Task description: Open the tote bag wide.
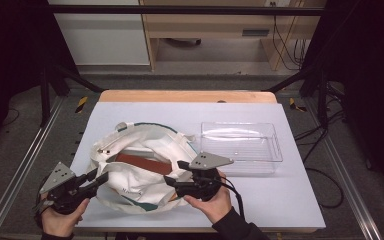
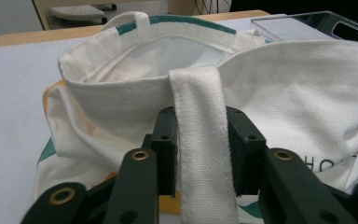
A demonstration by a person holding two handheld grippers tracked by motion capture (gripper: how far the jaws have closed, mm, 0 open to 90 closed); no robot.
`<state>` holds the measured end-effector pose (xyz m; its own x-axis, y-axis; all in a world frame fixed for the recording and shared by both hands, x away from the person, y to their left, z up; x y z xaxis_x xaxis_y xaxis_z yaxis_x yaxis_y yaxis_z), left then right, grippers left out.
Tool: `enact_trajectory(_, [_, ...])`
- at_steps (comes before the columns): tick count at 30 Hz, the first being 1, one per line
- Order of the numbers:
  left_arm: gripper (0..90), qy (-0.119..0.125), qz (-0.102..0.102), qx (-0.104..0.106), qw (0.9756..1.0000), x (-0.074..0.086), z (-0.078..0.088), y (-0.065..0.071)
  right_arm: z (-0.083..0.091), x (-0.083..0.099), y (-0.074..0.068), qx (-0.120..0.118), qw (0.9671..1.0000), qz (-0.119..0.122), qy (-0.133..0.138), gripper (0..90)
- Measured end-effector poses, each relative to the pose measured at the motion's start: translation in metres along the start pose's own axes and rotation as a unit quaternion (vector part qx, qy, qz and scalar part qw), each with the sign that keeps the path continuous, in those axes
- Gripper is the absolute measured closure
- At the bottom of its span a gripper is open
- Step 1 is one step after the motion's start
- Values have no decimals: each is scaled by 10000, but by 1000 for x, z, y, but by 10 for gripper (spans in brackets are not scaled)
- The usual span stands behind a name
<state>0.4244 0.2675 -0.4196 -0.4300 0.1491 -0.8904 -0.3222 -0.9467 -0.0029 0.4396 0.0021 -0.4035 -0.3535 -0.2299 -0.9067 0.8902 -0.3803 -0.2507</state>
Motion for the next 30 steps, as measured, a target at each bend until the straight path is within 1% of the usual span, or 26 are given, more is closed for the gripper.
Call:
enact_trajectory(4, [725, 10, 74, 15, 10000, 1, 1, -3, -14, 5, -5, -97, 9998, 22, -165, 383])
enact_trajectory(7, [779, 19, 77, 20, 10000, 1, 2, -4, -21, 9, -8, -153, 9995, 59, -263, 406])
enact_trajectory(10, [790, -39, 81, 59, 9999, 3, 2, -4, -27, 12, -9, -213, 9991, 80, -368, 458])
enact_trajectory(13, [796, -67, 63, 49, 9999, 4, 3, -4, -30, 15, -9, -264, 9986, 85, -458, 517])
enact_trajectory(17, [795, -83, 38, 2, 10000, 7, 5, -5, -31, 17, -9, -352, 9979, 75, -545, 631])
enact_trajectory(19, [794, -99, 47, 15, 9999, 9, 6, -6, -32, 19, -9, -427, 9971, 64, -629, 691])
enact_trajectory(22, [790, -75, 37, 1, 10000, 10, 8, -7, -34, 21, -11, -462, 9962, 89, -729, 724])
enact_trajectory(23, [785, -67, 67, 16, 10000, 9, 9, -6, -34, 22, -11, -467, 9960, 103, -759, 733])
enact_trajectory(25, [726, -10, 147, 69, 9999, 7, 10, -6, -35, 22, -13, -480, 9958, 153, -769, 743])
enact_trajectory(27, [595, 165, 229, -10, 9996, 2, 12, -8, -36, 22, -14, -520, 9955, 131, -783, 751])
enact_trajectory(28, [572, 237, 267, 5, 9994, -1, 14, -8, -36, 22, -15, -545, 9954, 121, -781, 753])
enact_trajectory(30, [523, 411, 311, -39, 9987, -8, 19, -10, -37, 23, -16, -552, 9951, 152, -811, 754])
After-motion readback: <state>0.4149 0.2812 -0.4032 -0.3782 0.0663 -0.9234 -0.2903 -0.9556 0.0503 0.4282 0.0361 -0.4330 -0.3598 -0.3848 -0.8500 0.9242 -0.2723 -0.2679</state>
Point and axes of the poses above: each handheld gripper's, and its own axes: z roughly backward along the jaws, x roughly out of its underside, y roughly to its right, the point moved 7 cm from there along -z, roughly forward along the jaws, and after that the axes turned 13 degrees about -x, right-handed, at the moved point
